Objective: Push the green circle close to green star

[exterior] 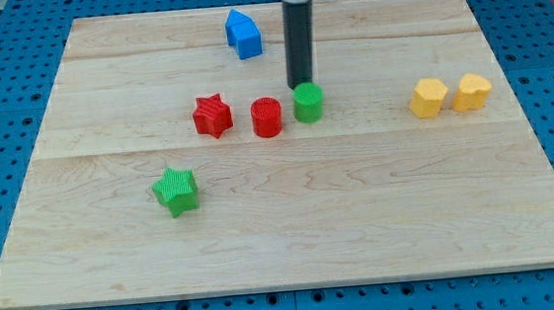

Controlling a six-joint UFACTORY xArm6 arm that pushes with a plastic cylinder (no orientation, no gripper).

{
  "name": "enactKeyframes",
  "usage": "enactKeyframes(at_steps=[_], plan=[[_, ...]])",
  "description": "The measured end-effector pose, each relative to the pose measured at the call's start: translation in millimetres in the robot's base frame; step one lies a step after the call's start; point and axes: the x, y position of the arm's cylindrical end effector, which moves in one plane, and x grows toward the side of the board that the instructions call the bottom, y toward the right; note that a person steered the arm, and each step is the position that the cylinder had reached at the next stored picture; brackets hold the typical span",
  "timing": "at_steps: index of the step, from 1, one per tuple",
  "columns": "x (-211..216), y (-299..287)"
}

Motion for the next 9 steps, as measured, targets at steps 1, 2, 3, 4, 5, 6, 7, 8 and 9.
enactKeyframes(at_steps=[1,2,3,4,5,6,7,8,9], plan=[[47.8,21.9],[54.7,25.1],[42.5,25.9],[50.8,21.8],[81.0,-22.3],[86.4,-71.7],[79.2,-39.1],[69.9,33.2],[89.9,49.5]])
